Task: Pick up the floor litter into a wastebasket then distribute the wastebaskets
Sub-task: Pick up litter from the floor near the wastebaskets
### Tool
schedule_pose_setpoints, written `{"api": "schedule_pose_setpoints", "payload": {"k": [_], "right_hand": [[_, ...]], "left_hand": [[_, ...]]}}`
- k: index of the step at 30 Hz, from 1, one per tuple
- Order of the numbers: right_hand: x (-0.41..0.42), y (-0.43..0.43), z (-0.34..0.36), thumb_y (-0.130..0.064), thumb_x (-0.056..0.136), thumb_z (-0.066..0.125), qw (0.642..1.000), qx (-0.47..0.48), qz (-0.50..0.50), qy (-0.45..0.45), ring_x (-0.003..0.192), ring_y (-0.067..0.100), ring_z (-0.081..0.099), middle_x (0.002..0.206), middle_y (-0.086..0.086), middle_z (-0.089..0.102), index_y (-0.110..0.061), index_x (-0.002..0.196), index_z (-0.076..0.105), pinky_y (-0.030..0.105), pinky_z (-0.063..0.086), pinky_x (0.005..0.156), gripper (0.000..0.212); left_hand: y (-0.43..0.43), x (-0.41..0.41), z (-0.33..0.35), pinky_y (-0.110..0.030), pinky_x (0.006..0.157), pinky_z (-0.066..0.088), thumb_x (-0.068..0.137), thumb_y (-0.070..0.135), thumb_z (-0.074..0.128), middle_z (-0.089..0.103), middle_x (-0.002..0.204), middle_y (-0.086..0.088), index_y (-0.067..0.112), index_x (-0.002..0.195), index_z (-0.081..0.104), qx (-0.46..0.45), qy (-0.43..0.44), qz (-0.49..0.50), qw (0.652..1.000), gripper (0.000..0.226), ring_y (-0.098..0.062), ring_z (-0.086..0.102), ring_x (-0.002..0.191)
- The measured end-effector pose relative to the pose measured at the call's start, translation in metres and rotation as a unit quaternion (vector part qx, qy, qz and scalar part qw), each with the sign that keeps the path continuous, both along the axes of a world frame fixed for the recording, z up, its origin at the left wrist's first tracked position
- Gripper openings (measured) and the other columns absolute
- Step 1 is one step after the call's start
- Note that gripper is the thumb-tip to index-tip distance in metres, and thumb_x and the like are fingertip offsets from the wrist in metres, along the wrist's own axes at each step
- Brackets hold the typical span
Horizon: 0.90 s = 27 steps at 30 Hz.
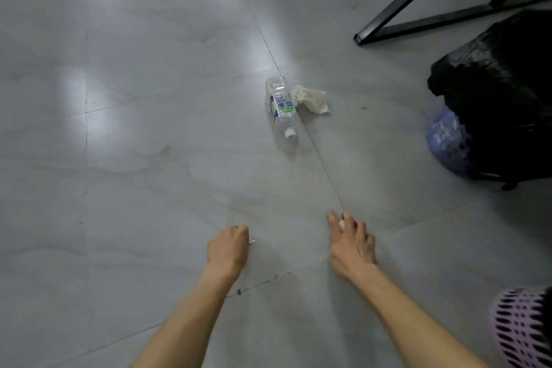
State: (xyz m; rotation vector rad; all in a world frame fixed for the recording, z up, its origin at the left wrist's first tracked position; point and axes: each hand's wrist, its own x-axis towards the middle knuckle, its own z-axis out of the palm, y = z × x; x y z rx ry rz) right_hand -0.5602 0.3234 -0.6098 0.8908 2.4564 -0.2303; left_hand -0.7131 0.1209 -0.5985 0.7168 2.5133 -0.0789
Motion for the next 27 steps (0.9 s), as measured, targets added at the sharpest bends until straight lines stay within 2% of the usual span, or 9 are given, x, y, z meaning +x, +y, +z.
{"api": "schedule_pose_setpoints", "payload": {"k": [4,7,9,13,15,20,22,24,27], "right_hand": [[0.044,-0.007,0.024,-0.011,0.092,0.044,0.986,-0.124,-0.088,-0.066,0.143,0.040,0.023,0.163,0.013,0.004,-0.020,0.157,0.012,0.045,0.033,0.115,0.073],[0.065,0.005,0.068,-0.020,0.097,0.046,0.946,-0.253,-0.197,-0.045,0.138,0.035,0.043,0.156,0.018,0.034,-0.014,0.150,0.033,0.035,0.038,0.110,0.055],[0.082,0.026,0.113,-0.028,0.100,0.046,0.922,-0.278,-0.269,0.032,0.137,0.029,0.046,0.152,0.014,0.045,-0.014,0.148,0.041,0.030,0.038,0.107,0.050],[0.123,0.075,0.223,-0.042,0.092,0.058,0.881,-0.246,-0.347,0.206,0.112,0.022,0.062,0.125,0.002,0.068,-0.026,0.119,0.068,0.033,0.050,0.097,0.033],[0.160,0.096,0.271,-0.049,0.086,0.061,0.845,-0.199,-0.381,0.319,0.099,0.014,0.066,0.105,-0.008,0.073,-0.029,0.102,0.072,0.034,0.052,0.090,0.027],[0.271,0.129,0.332,-0.036,0.094,0.062,0.756,-0.004,-0.448,0.477,0.093,-0.004,0.059,0.100,-0.019,0.068,-0.032,0.102,0.066,0.012,0.043,0.074,0.010],[0.304,0.136,0.321,-0.034,0.095,0.062,0.754,0.034,-0.455,0.473,0.096,-0.003,0.058,0.104,-0.020,0.064,-0.031,0.108,0.063,0.010,0.040,0.073,0.014],[0.331,0.139,0.295,-0.034,0.094,0.064,0.780,0.029,-0.444,0.440,0.101,0.000,0.059,0.108,-0.020,0.063,-0.031,0.115,0.063,0.008,0.041,0.078,0.021],[0.354,0.138,0.254,-0.037,0.094,0.063,0.833,-0.014,-0.400,0.382,0.120,0.003,0.053,0.125,-0.019,0.059,-0.029,0.123,0.065,0.022,0.042,0.102,0.030]], "left_hand": [[0.022,0.019,0.034,-0.036,0.077,0.051,0.091,0.018,0.048,0.070,0.109,-0.009,0.019,0.106,0.068,-0.049,-0.068,-0.086,0.993,0.025,-0.034,0.066,0.101],[0.060,0.031,0.065,-0.034,0.076,0.052,0.095,0.031,0.050,0.068,0.099,-0.005,0.024,0.096,0.064,0.008,-0.116,-0.142,0.983,0.016,-0.029,0.066,0.095],[0.100,0.044,0.091,-0.032,0.070,0.050,0.096,0.032,0.051,0.063,0.089,0.000,0.026,0.087,0.058,0.056,-0.138,-0.181,0.972,0.012,-0.025,0.064,0.086],[0.181,0.094,0.152,-0.033,0.075,0.053,0.092,0.035,0.057,0.070,0.092,0.005,0.030,0.087,0.061,0.163,-0.165,-0.260,0.937,0.008,-0.019,0.065,0.087],[0.216,0.134,0.186,-0.032,0.074,0.053,0.091,0.038,0.058,0.068,0.091,0.009,0.029,0.091,0.064,0.222,-0.177,-0.278,0.918,0.011,-0.016,0.064,0.085],[0.279,0.242,0.240,-0.033,0.075,0.054,0.093,0.041,0.053,0.063,0.093,0.011,0.031,0.096,0.061,0.334,-0.188,-0.339,0.859,0.013,-0.014,0.062,0.085],[0.288,0.273,0.242,-0.033,0.075,0.053,0.095,0.042,0.049,0.062,0.100,0.011,0.032,0.102,0.058,0.344,-0.173,-0.379,0.841,0.015,-0.014,0.060,0.090],[0.296,0.302,0.228,-0.031,0.079,0.049,0.097,0.042,0.044,0.060,0.109,0.009,0.031,0.108,0.057,0.329,-0.120,-0.441,0.827,0.020,-0.015,0.056,0.100],[0.296,0.321,0.195,-0.035,0.092,0.046,0.092,0.046,0.032,0.060,0.122,0.006,0.028,0.111,0.064,0.287,-0.013,-0.513,0.809,0.041,-0.019,0.052,0.116]]}}
